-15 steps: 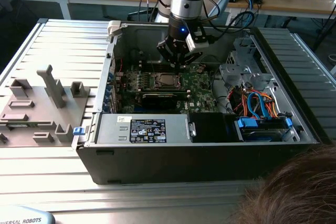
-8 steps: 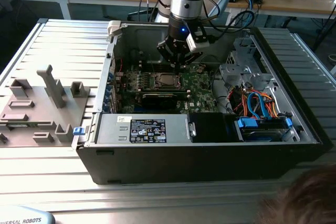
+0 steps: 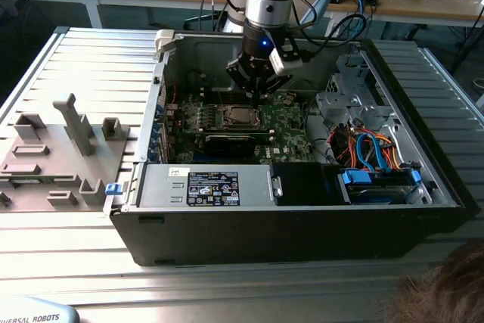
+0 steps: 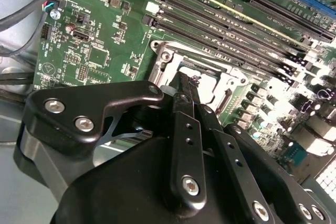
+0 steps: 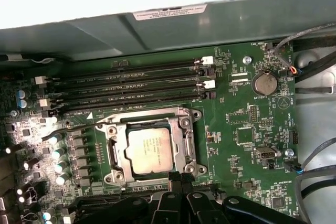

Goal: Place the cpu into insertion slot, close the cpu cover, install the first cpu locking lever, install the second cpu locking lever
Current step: 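Install the first cpu locking lever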

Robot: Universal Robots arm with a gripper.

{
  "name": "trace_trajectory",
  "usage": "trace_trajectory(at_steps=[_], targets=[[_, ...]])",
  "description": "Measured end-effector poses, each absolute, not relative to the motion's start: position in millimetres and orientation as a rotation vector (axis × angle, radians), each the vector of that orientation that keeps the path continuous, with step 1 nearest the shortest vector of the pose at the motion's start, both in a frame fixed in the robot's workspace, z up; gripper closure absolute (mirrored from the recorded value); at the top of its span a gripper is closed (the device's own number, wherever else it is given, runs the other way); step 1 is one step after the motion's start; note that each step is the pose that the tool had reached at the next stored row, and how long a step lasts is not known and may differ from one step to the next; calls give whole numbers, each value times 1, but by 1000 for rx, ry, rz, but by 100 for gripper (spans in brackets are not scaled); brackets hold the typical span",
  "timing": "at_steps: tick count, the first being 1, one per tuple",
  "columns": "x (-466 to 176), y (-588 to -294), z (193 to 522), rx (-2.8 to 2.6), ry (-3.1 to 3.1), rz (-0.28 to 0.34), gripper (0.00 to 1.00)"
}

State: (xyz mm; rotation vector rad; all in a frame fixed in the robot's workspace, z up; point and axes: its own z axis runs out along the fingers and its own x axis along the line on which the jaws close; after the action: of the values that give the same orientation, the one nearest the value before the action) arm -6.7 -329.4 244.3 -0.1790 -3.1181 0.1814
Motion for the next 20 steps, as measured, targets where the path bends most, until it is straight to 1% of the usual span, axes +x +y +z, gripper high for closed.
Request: trace_trajectory(at_steps=[20], targets=[[-7,-329,244,-64,-3126,203,89]])
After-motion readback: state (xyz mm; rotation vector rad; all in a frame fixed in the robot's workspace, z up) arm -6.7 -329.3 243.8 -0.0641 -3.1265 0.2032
